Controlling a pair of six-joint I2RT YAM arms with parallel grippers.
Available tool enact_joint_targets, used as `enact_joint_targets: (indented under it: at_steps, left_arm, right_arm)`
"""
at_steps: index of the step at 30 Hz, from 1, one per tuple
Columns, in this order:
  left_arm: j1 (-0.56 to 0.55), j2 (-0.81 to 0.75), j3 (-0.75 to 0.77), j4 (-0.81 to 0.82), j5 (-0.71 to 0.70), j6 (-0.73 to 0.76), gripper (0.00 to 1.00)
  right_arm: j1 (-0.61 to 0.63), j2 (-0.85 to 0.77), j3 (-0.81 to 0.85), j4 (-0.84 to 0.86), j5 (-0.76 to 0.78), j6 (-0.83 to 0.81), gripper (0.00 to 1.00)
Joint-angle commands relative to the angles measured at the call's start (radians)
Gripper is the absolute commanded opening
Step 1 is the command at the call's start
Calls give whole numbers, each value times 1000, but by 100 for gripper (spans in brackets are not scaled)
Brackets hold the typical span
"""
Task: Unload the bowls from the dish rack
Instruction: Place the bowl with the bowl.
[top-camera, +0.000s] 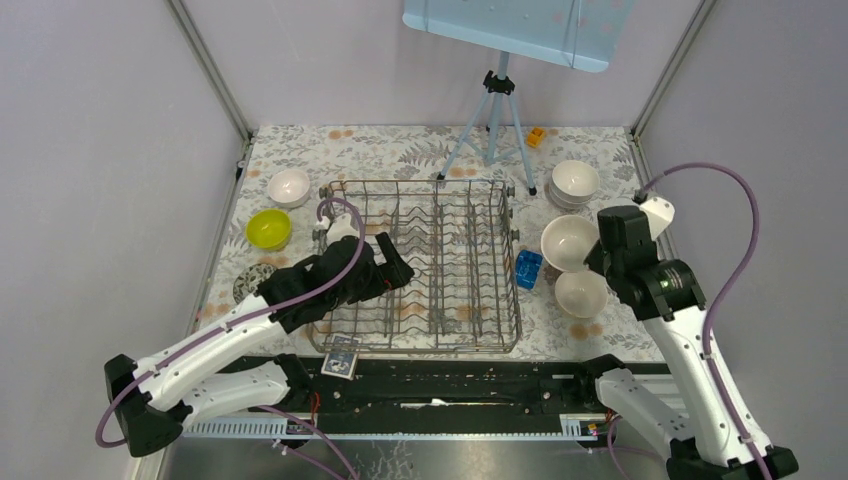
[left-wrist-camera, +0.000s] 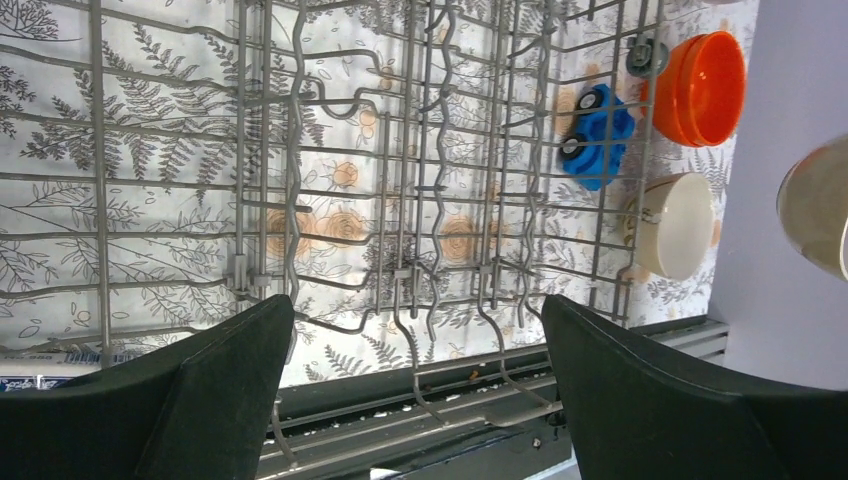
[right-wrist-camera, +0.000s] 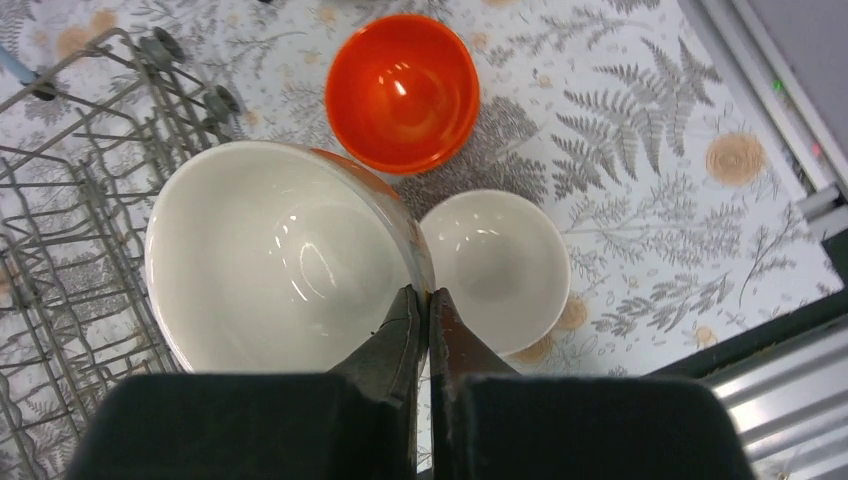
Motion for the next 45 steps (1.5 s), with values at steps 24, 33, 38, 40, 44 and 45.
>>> enact_joint_targets:
  at_steps: [24, 33, 38, 40, 44, 45]
  left_arm:
    - [0, -5, -123, 108, 59, -49, 99]
    - [0, -1, -137, 105, 56, -56, 99]
    - [0, 9, -136, 105, 57, -58, 99]
    - [-1, 13, -134, 104, 56, -57, 99]
    - [-1, 18, -129, 103, 47, -52, 99]
    - [-1, 21, -124, 102, 44, -48, 99]
  right_arm:
    - [-83, -261, -381, 74, 36, 365, 0]
    - [-84, -259, -424, 75, 85, 396, 0]
    - [-85, -239, -432, 95, 108, 436, 0]
    - [-84, -228, -433, 97, 118, 439, 0]
    - [-87, -229, -459, 96, 134, 450, 0]
    - [-89, -229, -467, 96, 134, 453, 0]
